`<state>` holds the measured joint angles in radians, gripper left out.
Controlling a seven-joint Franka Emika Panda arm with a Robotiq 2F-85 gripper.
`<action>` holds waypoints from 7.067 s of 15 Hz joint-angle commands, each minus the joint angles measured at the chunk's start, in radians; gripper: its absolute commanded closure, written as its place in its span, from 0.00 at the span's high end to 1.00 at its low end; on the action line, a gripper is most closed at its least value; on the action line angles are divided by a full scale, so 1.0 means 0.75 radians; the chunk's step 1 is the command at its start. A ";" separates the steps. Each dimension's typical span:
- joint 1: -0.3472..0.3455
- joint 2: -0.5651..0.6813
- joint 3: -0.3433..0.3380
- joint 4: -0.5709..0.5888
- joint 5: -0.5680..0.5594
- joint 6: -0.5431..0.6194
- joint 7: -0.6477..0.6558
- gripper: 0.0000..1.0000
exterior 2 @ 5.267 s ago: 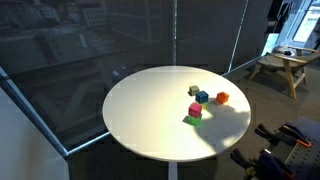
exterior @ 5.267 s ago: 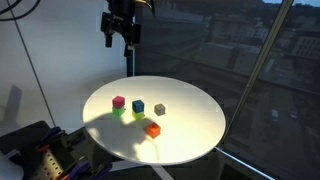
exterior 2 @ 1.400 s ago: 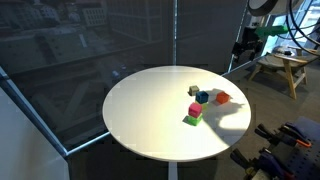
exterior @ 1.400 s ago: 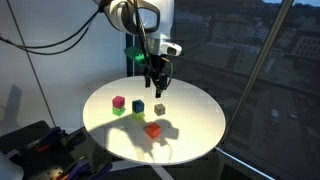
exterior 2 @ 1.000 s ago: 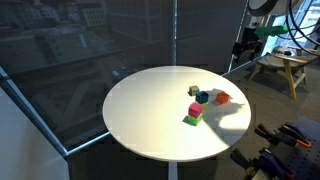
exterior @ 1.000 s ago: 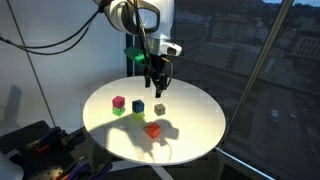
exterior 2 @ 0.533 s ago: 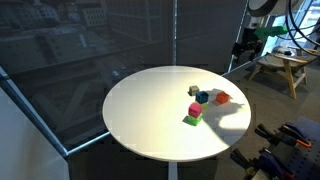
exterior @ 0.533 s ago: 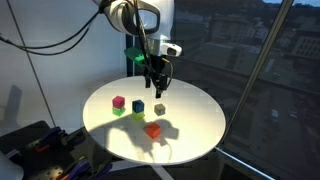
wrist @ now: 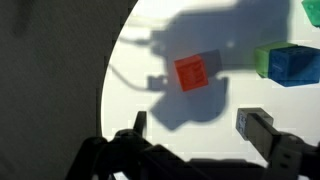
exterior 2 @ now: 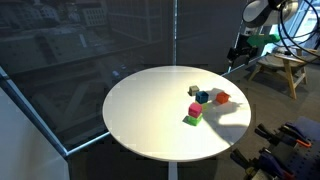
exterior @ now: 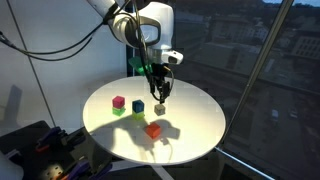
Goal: Pick up the orange block and put it on the blue block
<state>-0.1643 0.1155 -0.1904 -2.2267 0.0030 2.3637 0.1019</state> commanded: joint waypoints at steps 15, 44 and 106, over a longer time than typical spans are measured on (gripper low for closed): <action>0.011 0.380 0.033 0.094 0.008 0.230 -0.018 1.00; 0.013 0.734 0.067 0.311 -0.040 0.249 -0.206 1.00; 0.225 0.319 0.154 0.232 -0.173 -0.028 -0.152 0.26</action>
<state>0.0006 0.3901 -0.0884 -2.0148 -0.0934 2.3383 -0.0121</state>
